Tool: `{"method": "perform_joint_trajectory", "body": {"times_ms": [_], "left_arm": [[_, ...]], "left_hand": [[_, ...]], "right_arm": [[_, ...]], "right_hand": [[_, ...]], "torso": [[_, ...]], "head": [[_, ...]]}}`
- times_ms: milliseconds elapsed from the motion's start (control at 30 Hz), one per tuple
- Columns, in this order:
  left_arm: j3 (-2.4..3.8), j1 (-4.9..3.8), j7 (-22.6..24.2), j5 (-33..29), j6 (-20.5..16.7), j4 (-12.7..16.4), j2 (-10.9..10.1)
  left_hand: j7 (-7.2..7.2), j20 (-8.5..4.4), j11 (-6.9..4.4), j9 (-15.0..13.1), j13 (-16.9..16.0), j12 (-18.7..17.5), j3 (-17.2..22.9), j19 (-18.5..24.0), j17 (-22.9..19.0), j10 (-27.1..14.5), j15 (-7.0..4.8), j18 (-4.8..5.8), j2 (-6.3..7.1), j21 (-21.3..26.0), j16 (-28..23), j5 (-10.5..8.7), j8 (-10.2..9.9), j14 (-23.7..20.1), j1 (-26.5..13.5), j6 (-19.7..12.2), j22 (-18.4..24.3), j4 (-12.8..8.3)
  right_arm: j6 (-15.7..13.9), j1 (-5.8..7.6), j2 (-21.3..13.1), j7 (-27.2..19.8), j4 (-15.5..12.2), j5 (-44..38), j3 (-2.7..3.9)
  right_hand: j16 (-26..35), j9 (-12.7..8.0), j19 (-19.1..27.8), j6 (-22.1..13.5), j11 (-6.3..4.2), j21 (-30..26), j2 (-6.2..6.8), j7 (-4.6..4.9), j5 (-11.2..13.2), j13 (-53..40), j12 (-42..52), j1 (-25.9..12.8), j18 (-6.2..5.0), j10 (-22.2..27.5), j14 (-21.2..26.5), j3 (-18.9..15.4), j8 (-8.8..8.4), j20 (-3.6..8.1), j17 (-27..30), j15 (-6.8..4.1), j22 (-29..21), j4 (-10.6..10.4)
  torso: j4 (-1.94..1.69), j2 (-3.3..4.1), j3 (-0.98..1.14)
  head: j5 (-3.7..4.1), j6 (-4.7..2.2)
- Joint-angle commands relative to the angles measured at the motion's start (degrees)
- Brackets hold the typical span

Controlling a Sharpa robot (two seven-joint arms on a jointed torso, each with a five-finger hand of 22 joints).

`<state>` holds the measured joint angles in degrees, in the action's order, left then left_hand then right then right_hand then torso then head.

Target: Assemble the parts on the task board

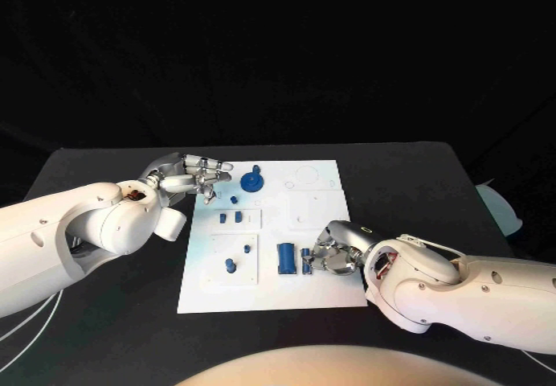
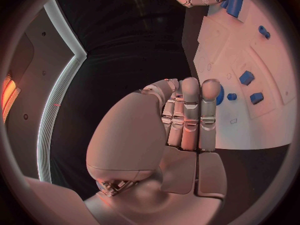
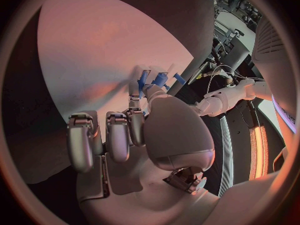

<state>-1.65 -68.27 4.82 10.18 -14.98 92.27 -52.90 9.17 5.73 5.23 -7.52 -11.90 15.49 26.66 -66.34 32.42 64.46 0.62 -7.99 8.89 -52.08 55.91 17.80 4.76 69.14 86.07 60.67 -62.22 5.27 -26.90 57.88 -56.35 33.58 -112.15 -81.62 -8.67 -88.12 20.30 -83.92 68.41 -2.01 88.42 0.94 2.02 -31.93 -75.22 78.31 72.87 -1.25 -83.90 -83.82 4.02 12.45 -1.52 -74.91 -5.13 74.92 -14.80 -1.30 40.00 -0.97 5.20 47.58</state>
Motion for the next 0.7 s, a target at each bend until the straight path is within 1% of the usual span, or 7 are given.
{"method": "perform_joint_trajectory", "body": {"times_ms": [33,167,500,600,667,700], "left_arm": [[0.03,-0.05,0.2,0.1,0.9,0.1,0.1],[0.03,-0.05,0.2,0.1,1.0,0.1,0.1],[0.03,-0.05,0.1,0.1,1.0,0.1,0.0],[0.03,-0.05,0.1,0.2,1.0,0.1,0.0],[0.03,-0.05,0.1,0.2,1.0,0.1,0.0],[0.02,-0.05,0.2,0.2,0.9,0.1,0.0]], "left_hand": [[0.35,-0.1,-0.03,0.1,-0.1,0.1,0.2,0.2,-0.1,-0.2,-0.06,-0.83,0.14,-0.1,-0.2,0.18,0.1,-0.3,0.6,0.0,-0.1,-0.3],[0.35,-0.1,-0.03,0.1,-0.1,0.1,0.2,0.2,-0.1,-0.2,-0.06,-0.83,0.14,-0.1,-0.2,0.18,0.1,-0.3,0.6,0.0,-0.1,-0.3],[0.35,-0.1,-0.03,0.1,-0.1,0.1,0.2,0.2,-0.1,-0.2,-0.06,-0.83,0.14,-0.1,-0.2,0.18,0.1,-0.3,0.6,0.0,-0.1,-0.3],[0.35,-0.1,-0.03,0.1,-0.1,0.1,0.2,0.2,-0.1,-0.2,-0.06,-0.83,0.14,-0.1,-0.2,0.18,0.1,-0.3,0.6,0.0,-0.1,-0.3],[0.35,-0.1,-0.03,0.1,-0.1,0.1,0.2,0.2,-0.1,-0.2,-0.06,-0.83,0.14,-0.1,-0.2,0.18,0.1,-0.3,0.6,0.0,-0.1,-0.3],[0.35,-0.1,-0.03,0.1,-0.1,0.1,0.2,0.2,-0.1,-0.2,-0.06,-0.83,0.14,-0.1,-0.2,0.18,0.1,-0.3,0.6,0.0,-0.1,-0.3]], "right_arm": [[1.9,-0.08,0.1,-0.4,-0.3,-0.8,-0.03],[1.8,-0.09,0.0,-0.5,-0.4,-0.7,-0.03],[1.0,-0.1,-0.5,-0.5,-0.7,-1.3,-0.03],[0.3,-0.1,-0.8,-0.6,-0.9,-1.6,-0.03],[-1.1,-0.1,-1.0,-1.2,-1.0,-2.0,-0.02],[-2.8,-0.1,-1.2,-2.8,-1.1,-2.2,-0.03]], "right_hand": [[-0.3,0.0,-5.5,0.1,-0.14,0.3,1.21,-0.1,0.2,-7.8,0.0,-0.6,0.96,-2.2,-5.6,-0.4,0.41,0.39,-12.5,-0.24,14.7,-1.3],[-0.3,0.0,-5.5,0.2,-0.1,0.3,1.47,-0.07,-0.8,-7.8,0.0,-1.7,0.96,-2.2,-5.6,-1.0,0.5,0.35,-12.5,-0.21,14.7,-1.8],[-0.3,0.0,-5.4,0.2,-0.09,0.2,1.51,-0.06,-0.9,-7.8,-0.1,-2.0,0.93,-2.2,-5.6,-1.2,0.52,0.34,-12.4,-0.21,14.7,-1.9],[-0.1,0.0,-5.3,0.0,-0.18,-0.1,2.45,-0.17,0.2,-7.5,-0.6,-0.9,0.88,-2.0,-5.5,-1.5,0.54,0.36,-12.2,-0.27,14.6,-1.2],[0.2,-0.1,-5.1,-0.4,-0.06,-0.6,3.11,-0.01,1.0,-6.7,-2.1,-0.4,0.76,-1.4,-5.4,-1.8,0.37,0.34,-11.7,-0.22,14.4,-1.1],[0.4,-0.2,-4.9,-1.2,0.22,-1.1,3.31,0.38,2.6,-5.9,-3.4,-0.5,0.65,-0.9,-5.3,-2.2,-0.03,0.21,-11.3,-0.01,14.3,-1.4]], "torso": [[0.01,0.0,-0.01],[0.0,-0.01,-0.03],[0.0,0.0,0.0],[0.0,-0.01,-0.03],[0.03,0.0,-0.02],[0.0,0.01,0.0]], "head": [[-0.01,0.01],[0.02,0.01],[0.01,-0.02],[0.08,-0.04],[0.0,-0.19],[-0.01,-0.26]]}}
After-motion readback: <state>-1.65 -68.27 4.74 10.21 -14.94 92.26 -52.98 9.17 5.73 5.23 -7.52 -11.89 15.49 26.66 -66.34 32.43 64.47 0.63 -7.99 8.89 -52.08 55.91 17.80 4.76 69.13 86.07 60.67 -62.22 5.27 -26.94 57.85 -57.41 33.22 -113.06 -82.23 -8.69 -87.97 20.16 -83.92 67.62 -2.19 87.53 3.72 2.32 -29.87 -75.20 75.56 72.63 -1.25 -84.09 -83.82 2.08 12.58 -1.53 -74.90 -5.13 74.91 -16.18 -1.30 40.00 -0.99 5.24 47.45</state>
